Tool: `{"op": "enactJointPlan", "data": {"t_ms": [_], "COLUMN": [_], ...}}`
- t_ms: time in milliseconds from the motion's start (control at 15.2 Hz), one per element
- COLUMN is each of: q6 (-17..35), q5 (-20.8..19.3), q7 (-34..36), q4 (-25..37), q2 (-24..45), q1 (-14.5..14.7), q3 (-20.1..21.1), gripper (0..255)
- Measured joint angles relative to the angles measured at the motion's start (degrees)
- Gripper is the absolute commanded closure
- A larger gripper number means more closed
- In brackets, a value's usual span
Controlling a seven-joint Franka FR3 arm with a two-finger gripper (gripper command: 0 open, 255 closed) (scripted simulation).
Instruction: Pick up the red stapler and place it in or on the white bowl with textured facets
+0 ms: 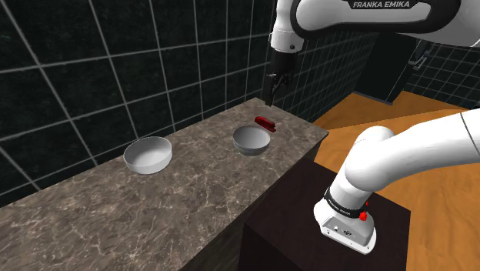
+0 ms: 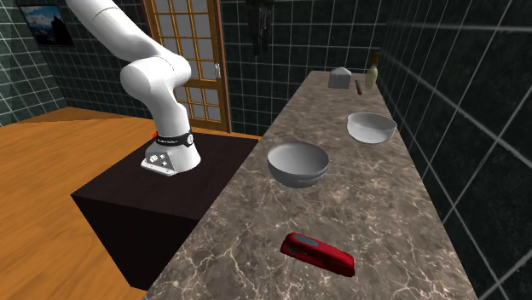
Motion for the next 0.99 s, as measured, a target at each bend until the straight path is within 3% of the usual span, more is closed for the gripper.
{"op": "enactJointPlan", "data": {"t_ms": [396,990], "q6": [6.34,22.33], "q5": [-1.91,-5.52], "q7": [-2.58,-8.99], "q4": [-3.13,-5.73], "q2": [2.8,14.98], "q1": [-1.79,-5.91], "q3": [-2.7,-9.62], "gripper": [0,0]}}
